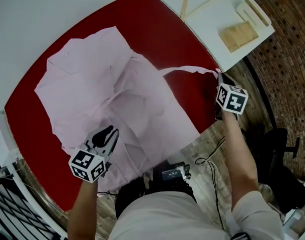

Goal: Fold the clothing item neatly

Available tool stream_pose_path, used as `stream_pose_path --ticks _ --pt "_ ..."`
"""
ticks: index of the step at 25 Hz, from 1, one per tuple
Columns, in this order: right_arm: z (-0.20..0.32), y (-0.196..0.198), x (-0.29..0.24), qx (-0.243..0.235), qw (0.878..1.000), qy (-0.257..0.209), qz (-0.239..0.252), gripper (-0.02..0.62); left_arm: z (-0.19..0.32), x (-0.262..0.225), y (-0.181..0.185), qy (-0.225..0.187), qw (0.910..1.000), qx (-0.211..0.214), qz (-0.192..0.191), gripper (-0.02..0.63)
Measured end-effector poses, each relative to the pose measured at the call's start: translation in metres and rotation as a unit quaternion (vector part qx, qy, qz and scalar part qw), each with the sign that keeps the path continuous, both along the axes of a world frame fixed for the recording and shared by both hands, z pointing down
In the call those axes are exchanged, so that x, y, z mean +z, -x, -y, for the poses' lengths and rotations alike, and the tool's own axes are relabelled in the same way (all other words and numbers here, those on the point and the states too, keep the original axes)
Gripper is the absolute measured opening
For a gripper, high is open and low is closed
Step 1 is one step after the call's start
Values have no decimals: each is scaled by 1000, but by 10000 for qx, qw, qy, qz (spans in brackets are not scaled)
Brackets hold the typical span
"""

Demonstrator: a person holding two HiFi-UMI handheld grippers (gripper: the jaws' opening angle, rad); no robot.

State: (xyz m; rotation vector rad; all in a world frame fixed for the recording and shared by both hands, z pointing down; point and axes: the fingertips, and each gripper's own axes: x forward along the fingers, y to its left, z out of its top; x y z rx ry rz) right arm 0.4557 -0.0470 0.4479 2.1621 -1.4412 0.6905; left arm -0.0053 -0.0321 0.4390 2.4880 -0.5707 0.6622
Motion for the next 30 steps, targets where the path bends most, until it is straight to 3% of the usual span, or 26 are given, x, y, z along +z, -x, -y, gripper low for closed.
stream_pose_path --ticks 8,16,23,30 --pt "44 91 -64 -1003 9914 -685 -493 23 4 -8 16 -28 9996 -204 -188 80" --pt "65 211 -88 -2251 9656 -1079 -733 23 20 -18 27 -18 9969 -583 -530 80" --pt "71 279 -85 -2854 9493 -1182 -590 23 26 -23 31 43 9943 -751 -757 80" --pt "69 341 -77 -3490 9284 -1210 -401 23 34 -37 22 95 9875 -836 -1334 89"
